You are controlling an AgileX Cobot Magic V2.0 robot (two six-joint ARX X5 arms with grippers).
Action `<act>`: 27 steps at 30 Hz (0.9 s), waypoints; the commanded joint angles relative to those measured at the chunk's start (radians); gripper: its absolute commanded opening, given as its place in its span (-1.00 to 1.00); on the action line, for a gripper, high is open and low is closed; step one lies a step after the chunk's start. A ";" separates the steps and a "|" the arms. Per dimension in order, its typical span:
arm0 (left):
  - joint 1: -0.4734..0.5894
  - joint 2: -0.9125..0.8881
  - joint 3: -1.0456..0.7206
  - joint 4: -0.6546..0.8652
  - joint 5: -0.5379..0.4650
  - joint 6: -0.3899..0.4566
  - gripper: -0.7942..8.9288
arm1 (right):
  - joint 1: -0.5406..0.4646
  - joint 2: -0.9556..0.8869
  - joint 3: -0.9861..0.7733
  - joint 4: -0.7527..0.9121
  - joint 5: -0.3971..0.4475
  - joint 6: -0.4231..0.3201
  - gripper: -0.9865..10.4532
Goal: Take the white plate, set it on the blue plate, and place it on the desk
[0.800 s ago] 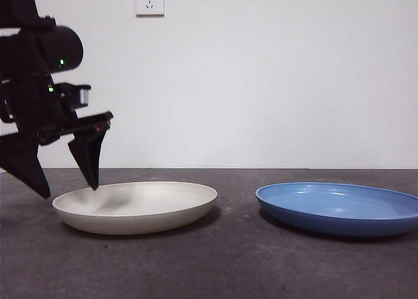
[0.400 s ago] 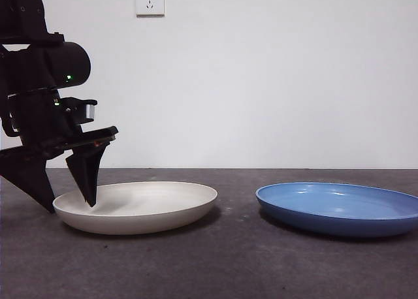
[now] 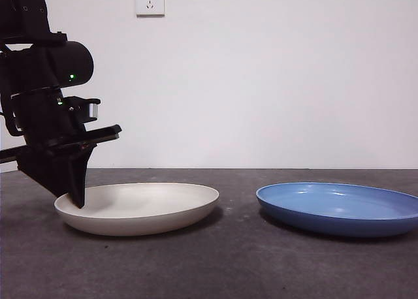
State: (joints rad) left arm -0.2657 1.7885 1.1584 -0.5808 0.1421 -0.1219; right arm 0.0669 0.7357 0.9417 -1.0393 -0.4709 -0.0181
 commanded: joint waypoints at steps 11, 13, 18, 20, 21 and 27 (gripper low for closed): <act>-0.005 -0.052 0.015 0.003 0.024 -0.001 -0.82 | 0.003 0.008 0.020 0.006 0.000 0.010 -0.24; -0.008 -0.092 0.015 0.000 0.025 -0.003 -0.82 | 0.003 0.008 0.020 0.007 0.000 0.010 -0.24; -0.019 -0.193 0.015 -0.009 0.027 -0.003 -0.82 | 0.003 0.008 0.020 0.007 0.000 0.010 -0.24; -0.031 -0.230 0.015 -0.009 0.027 -0.004 -0.82 | 0.003 0.008 0.020 0.007 0.000 0.010 -0.24; -0.037 -0.245 0.015 -0.009 0.027 -0.005 -0.82 | 0.003 0.008 0.020 0.007 0.001 0.010 -0.24; -0.094 -0.278 0.019 0.031 0.103 -0.079 -0.82 | 0.003 0.008 0.020 0.007 0.000 0.010 -0.24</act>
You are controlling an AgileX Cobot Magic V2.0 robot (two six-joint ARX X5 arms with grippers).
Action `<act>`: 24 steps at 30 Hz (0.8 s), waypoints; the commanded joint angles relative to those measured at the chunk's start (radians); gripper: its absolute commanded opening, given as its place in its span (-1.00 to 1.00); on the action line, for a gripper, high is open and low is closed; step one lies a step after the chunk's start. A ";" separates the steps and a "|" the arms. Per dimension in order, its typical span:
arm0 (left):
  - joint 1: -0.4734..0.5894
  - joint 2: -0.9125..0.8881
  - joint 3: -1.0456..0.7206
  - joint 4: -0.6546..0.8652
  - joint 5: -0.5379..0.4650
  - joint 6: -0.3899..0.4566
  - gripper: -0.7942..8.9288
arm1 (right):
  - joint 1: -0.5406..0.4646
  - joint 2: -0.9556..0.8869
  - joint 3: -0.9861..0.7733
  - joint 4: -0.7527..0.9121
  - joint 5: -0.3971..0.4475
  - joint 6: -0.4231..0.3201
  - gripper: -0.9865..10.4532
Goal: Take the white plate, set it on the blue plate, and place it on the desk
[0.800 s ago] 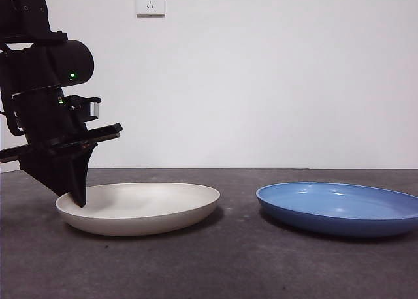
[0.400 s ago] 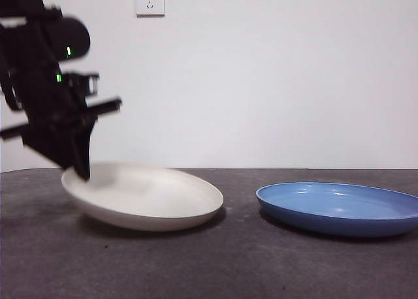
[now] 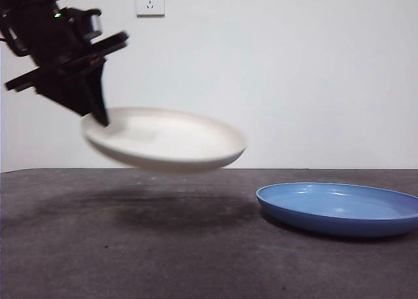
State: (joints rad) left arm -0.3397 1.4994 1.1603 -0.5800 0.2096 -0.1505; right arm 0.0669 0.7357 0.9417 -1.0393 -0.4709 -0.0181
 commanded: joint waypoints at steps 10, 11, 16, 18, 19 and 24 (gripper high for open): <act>-0.165 0.094 0.170 0.113 0.039 -0.147 -0.82 | 0.003 0.008 0.020 0.007 0.000 0.010 -0.24; -0.178 0.118 0.204 0.105 0.039 -0.147 -0.82 | 0.003 0.008 0.020 0.007 0.000 0.010 -0.24; -0.231 0.242 0.367 0.058 0.039 -0.147 -0.82 | 0.003 0.006 0.020 0.007 0.000 0.011 -0.24; -0.249 0.293 0.419 0.046 0.039 -0.147 -0.82 | 0.003 0.006 0.020 0.007 0.000 0.011 -0.24; -0.261 0.318 0.444 0.040 0.039 -0.147 -0.82 | 0.003 0.006 0.020 0.007 0.000 0.012 -0.24; -0.306 0.438 0.539 0.003 0.039 -0.146 -0.82 | 0.003 0.006 0.020 0.007 0.000 0.019 -0.24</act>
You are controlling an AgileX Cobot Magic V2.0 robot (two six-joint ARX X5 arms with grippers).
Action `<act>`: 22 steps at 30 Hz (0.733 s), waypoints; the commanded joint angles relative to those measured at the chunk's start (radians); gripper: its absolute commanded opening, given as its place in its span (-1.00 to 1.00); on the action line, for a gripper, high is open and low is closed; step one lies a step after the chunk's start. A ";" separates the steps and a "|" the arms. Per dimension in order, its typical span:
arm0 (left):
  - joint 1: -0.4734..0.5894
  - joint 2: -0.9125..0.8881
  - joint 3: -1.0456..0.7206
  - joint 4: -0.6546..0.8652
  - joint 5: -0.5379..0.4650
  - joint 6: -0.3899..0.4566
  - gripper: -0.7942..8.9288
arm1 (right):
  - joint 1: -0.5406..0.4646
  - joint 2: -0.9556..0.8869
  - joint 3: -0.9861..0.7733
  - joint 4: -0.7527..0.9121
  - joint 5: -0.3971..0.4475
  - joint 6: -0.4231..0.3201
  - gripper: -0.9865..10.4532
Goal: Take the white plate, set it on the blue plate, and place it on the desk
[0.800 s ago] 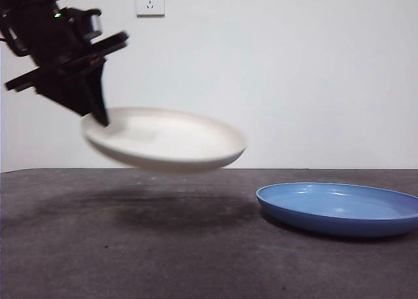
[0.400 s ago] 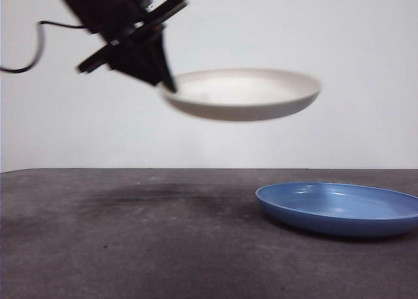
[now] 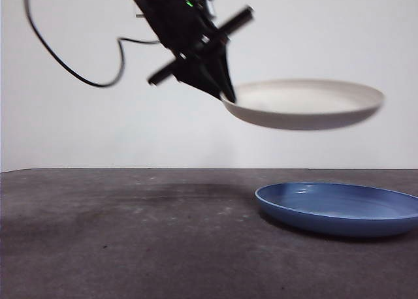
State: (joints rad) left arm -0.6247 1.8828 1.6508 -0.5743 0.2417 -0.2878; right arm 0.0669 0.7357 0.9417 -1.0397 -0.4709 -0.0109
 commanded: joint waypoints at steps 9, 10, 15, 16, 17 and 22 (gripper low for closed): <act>-0.060 0.216 0.103 -0.013 -0.002 -0.013 -0.82 | 0.003 0.006 0.020 0.006 0.000 0.011 -0.24; -0.061 0.229 0.104 -0.012 -0.002 -0.013 -0.82 | 0.003 0.006 0.020 0.007 0.000 0.011 -0.24; -0.068 0.278 0.104 -0.005 -0.002 -0.014 -0.82 | 0.003 0.006 0.020 0.007 0.000 0.011 -0.24; -0.069 0.286 0.104 -0.006 -0.002 -0.017 -0.82 | 0.003 0.006 0.020 0.007 0.000 0.011 -0.24; -0.070 0.294 0.104 -0.006 -0.002 -0.018 -0.82 | 0.003 0.006 0.020 0.007 0.000 0.011 -0.24; -0.078 0.309 0.104 -0.006 -0.002 -0.019 -0.82 | 0.003 0.006 0.020 0.007 0.000 0.011 -0.24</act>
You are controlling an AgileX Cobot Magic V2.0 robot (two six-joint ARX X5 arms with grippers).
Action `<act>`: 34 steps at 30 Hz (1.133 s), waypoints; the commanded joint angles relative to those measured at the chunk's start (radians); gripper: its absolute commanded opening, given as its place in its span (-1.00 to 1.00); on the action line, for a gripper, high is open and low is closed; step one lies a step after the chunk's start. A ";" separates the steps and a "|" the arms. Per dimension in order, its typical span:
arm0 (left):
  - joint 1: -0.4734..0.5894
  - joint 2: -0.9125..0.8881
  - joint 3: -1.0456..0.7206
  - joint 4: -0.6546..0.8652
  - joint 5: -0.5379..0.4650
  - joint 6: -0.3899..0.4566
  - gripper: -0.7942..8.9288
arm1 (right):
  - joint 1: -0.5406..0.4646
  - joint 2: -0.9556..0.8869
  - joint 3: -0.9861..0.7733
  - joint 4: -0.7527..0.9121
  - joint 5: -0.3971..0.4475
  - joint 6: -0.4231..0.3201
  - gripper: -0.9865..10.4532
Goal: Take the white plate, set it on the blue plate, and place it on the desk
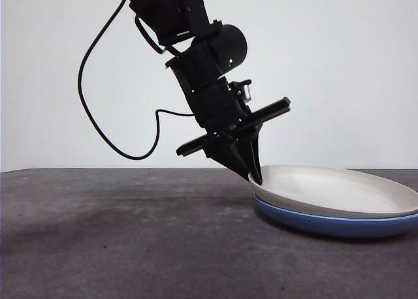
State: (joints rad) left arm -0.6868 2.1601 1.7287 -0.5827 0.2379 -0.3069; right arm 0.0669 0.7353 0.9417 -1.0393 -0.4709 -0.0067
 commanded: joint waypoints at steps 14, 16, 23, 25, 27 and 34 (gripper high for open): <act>-0.023 0.032 0.031 -0.002 0.002 0.006 -0.15 | 0.003 0.006 0.020 0.006 0.000 0.007 -0.24; -0.023 0.032 0.036 -0.007 0.002 0.006 -0.13 | 0.003 0.006 0.020 0.006 0.000 0.007 -0.24; -0.021 0.031 0.108 -0.092 0.002 0.034 -0.13 | 0.003 0.006 0.020 0.005 0.000 0.007 -0.24; -0.019 0.031 0.143 -0.130 0.001 0.046 -0.13 | 0.003 0.006 0.020 0.005 0.000 0.007 -0.24; -0.013 0.031 0.188 -0.180 0.001 0.060 -0.13 | 0.003 0.006 0.020 0.005 0.000 0.007 -0.24; 0.010 0.017 0.367 -0.363 -0.011 0.118 -0.13 | 0.003 0.006 0.020 0.005 0.000 0.007 -0.24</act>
State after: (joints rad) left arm -0.6777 2.1643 2.0571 -0.9367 0.2333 -0.2188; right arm 0.0669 0.7357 0.9417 -1.0397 -0.4709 -0.0032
